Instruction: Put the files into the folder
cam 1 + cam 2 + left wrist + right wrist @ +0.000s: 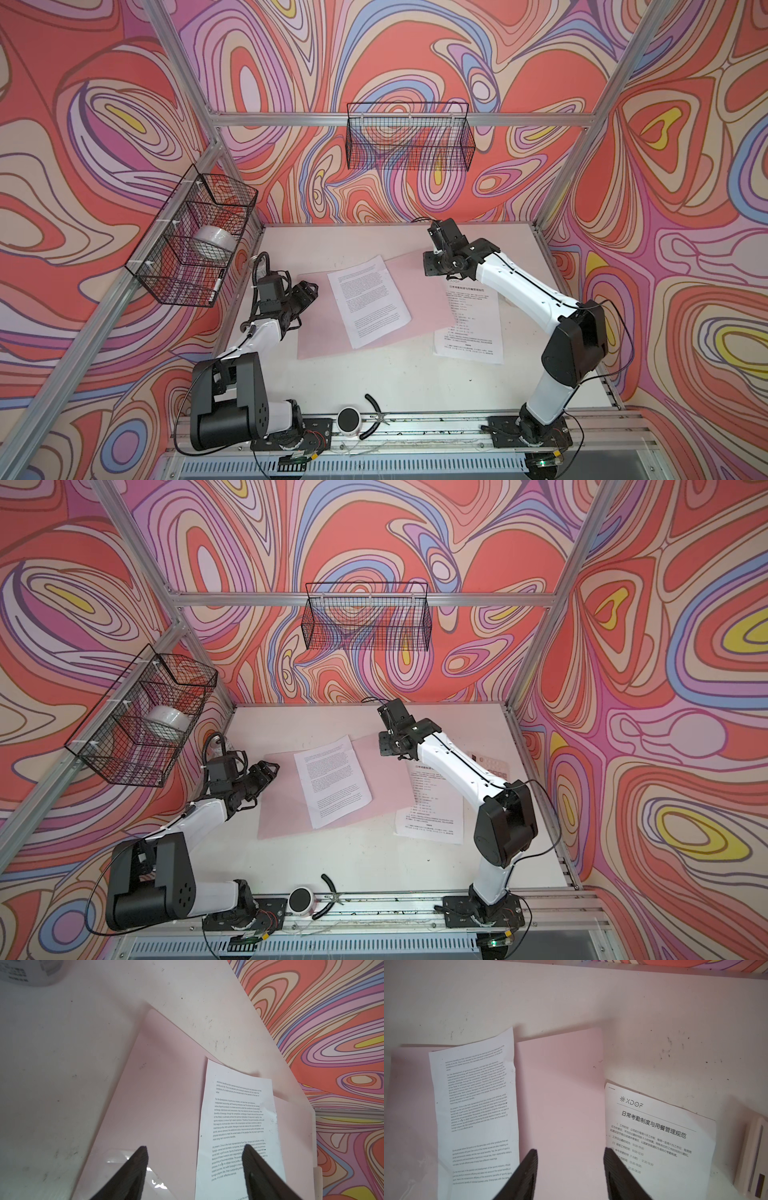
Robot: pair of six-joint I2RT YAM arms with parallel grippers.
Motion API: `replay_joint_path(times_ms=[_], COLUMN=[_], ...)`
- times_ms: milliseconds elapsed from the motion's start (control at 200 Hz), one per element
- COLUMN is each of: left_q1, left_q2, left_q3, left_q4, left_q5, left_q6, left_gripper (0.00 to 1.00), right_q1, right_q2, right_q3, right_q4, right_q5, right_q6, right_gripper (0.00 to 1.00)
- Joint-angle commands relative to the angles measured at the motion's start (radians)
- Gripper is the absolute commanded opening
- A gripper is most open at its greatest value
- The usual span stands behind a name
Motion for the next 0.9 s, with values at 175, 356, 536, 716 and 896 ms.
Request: replay_joint_path(times_ms=[175, 356, 536, 716, 896], left_q1=[0.009, 0.008, 0.009, 0.009, 0.011], left_q2=[-0.051, -0.044, 0.006, 0.049, 0.054], left_q3=[0.012, 0.052, 0.065, 0.059, 0.035], left_q4=[-0.105, -0.200, -0.199, -0.158, -0.091], left_q5=[-0.155, -0.272, -0.285, -0.269, -0.220], left_q6=[0.038, 0.052, 0.058, 0.078, 0.108], left_gripper=[0.72, 0.72, 0.73, 0.73, 0.74], right_q1=[0.004, 0.004, 0.001, -0.024, -0.067], right_q2=[0.056, 0.115, 0.142, 0.146, 0.134], right_q3=[-0.037, -0.037, -0.069, -0.161, -0.245], right_q4=[0.154, 0.191, 0.206, 0.250, 0.277], right_q5=[-0.344, -0.375, -0.372, -0.372, -0.380], right_q6=[0.023, 0.035, 0.030, 0.048, 0.056], right_gripper=[0.53, 0.53, 0.53, 0.52, 0.51])
